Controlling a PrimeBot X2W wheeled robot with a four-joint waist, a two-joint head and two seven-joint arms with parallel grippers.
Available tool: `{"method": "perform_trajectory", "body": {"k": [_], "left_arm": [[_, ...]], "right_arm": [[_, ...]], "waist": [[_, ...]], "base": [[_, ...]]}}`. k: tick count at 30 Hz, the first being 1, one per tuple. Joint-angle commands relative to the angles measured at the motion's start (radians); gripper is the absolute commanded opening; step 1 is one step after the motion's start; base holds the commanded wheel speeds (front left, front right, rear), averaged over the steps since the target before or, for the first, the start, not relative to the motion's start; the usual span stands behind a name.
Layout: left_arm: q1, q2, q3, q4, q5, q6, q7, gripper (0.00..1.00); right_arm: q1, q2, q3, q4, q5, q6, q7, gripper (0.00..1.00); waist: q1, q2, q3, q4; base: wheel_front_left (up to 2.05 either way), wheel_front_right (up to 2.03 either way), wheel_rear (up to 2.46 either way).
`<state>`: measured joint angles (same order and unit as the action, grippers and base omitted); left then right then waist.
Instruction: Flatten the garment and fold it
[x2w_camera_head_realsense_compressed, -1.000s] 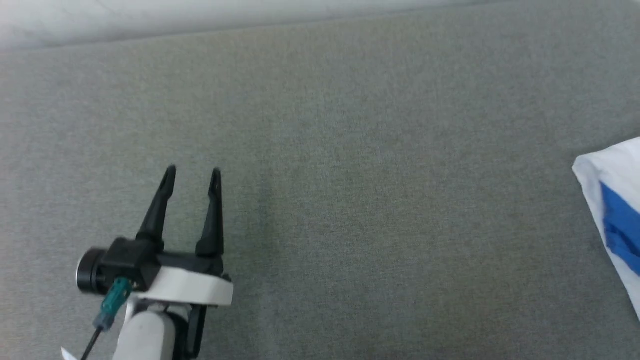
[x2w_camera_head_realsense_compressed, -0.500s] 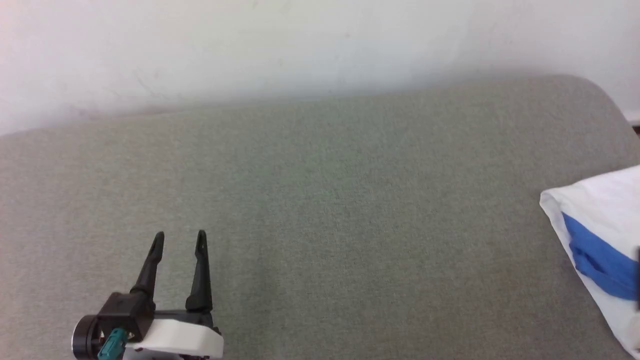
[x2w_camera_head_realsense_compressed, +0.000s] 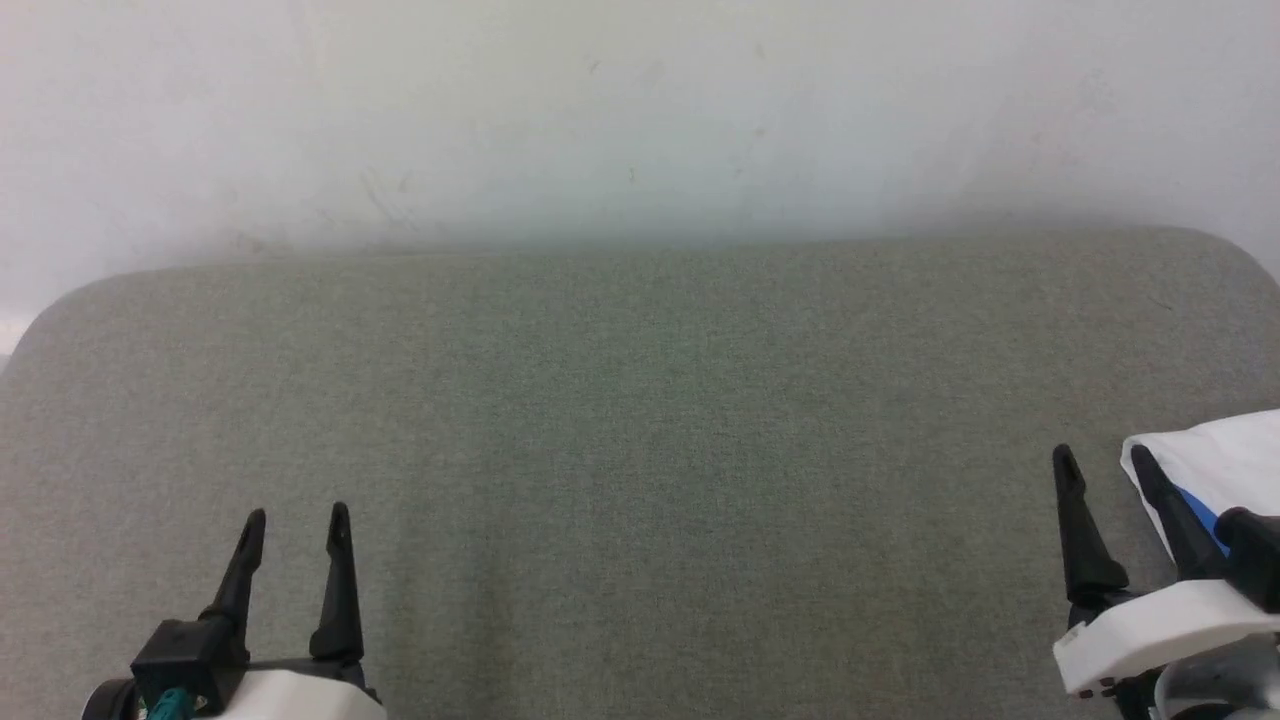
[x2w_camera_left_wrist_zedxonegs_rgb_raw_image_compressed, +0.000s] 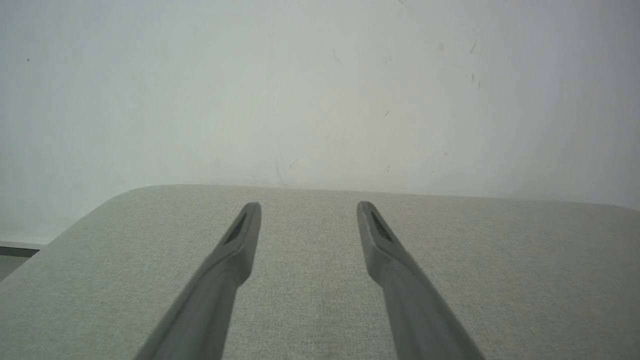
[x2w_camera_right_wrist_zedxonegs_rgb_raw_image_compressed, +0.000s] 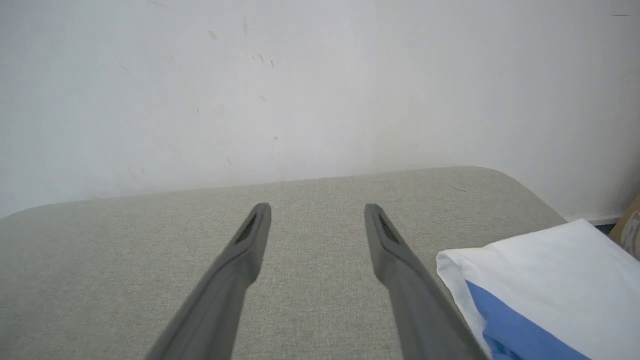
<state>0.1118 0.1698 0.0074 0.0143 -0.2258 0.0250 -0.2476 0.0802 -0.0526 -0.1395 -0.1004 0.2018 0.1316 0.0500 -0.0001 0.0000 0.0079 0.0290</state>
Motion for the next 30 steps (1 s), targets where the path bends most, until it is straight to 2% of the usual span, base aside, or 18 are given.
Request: {"method": "perform_trajectory", "body": {"k": [1, 8, 15, 16, 30], "left_arm": [[0.011, 0.008, 0.006, 0.004, -0.005, -0.007, 0.000, 1.00], [0.020, 0.022, -0.002, 0.020, 0.001, -0.004, 0.014, 1.00], [0.015, 0.024, -0.014, 0.031, 0.005, -0.004, 0.010, 1.00], [0.013, 0.019, -0.012, 0.029, -0.001, -0.005, 0.014, 0.00], [0.002, 0.006, -0.011, 0.025, 0.019, -0.007, 0.035, 0.00]], "right_arm": [[0.009, 0.002, 0.007, -0.006, 0.006, -0.001, -0.013, 1.00], [0.031, 0.002, 0.064, 0.010, -0.003, -0.001, -0.057, 1.00], [0.033, 0.002, 0.075, 0.030, -0.007, -0.001, -0.068, 1.00], [0.025, 0.000, 0.075, 0.028, -0.003, 0.000, -0.061, 0.00], [0.016, 0.000, 0.081, 0.035, -0.021, 0.000, -0.059, 0.00]], "waist": [[0.0001, 0.0000, -0.007, 0.007], [0.0001, 0.0000, -0.007, 0.005], [0.0001, 0.0000, -0.004, 0.004], [0.0001, 0.0000, -0.004, 0.004], [0.0001, 0.0000, -0.004, 0.001]], "base": [[0.00, 0.00, 0.00], [0.00, 0.00, 0.00], [0.00, 0.00, 0.00], [0.00, 0.00, 0.00], [0.00, 0.00, 0.00]]}}
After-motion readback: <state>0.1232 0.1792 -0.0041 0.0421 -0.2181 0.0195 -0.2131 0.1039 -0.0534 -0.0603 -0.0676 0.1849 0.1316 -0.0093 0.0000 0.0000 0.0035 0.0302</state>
